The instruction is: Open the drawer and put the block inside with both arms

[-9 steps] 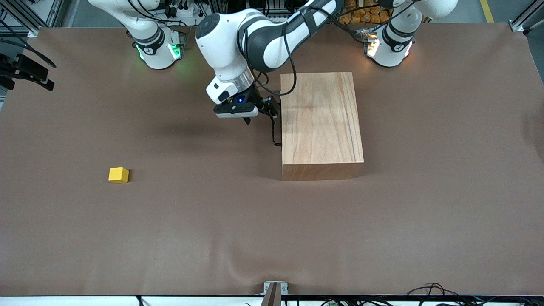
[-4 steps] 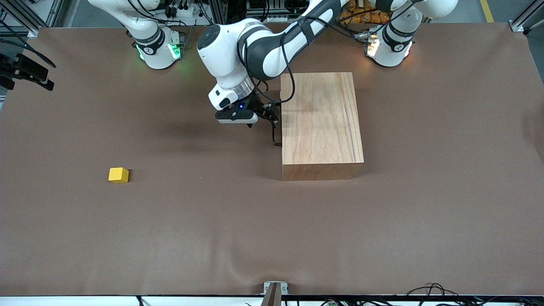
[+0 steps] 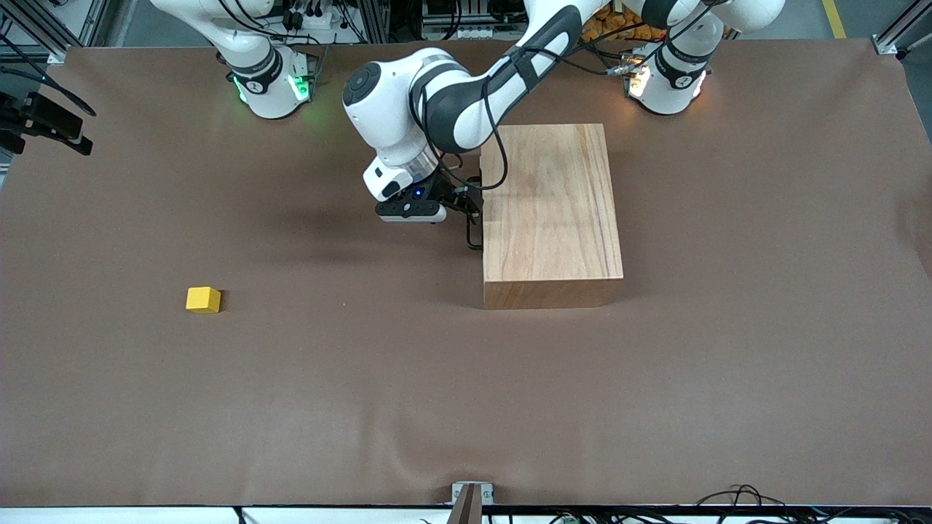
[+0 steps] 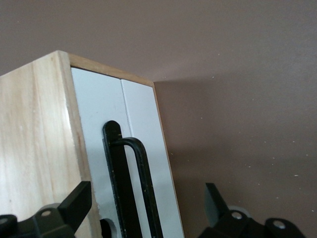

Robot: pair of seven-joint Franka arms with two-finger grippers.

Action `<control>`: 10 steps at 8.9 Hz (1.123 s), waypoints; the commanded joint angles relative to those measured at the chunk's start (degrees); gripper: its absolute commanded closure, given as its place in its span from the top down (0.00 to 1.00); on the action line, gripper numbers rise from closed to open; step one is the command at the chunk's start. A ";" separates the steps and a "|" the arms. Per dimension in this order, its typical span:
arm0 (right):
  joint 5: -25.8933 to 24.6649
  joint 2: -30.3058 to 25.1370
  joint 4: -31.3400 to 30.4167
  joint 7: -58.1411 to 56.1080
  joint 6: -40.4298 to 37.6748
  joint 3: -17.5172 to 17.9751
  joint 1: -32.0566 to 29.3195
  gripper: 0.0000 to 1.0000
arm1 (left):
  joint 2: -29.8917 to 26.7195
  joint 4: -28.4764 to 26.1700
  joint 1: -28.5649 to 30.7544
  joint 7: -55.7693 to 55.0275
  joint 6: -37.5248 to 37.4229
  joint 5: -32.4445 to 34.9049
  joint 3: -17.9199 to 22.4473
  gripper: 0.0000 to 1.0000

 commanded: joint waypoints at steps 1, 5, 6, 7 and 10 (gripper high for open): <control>0.59 0.66 1.23 0.60 -0.46 0.28 -0.65 1.00 | 1.05 1.77 1.26 0.40 -0.40 -4.79 0.40 1.00; 0.59 0.66 1.23 0.60 -0.55 0.28 -0.65 1.00 | 1.84 1.77 1.89 -4.07 -0.14 -7.09 0.58 1.00; 0.59 0.66 1.23 0.60 -0.55 0.28 -0.65 1.00 | 1.93 1.77 1.89 -6.35 0.04 -7.10 0.58 1.00; 0.59 0.66 1.23 0.60 -0.55 0.28 -0.57 1.00 | 2.54 1.77 1.54 -8.38 0.73 -7.10 0.58 1.00; 0.59 0.66 1.23 0.60 -0.46 0.28 -0.57 1.00 | 3.51 1.69 0.58 -10.14 1.27 -7.01 0.67 1.00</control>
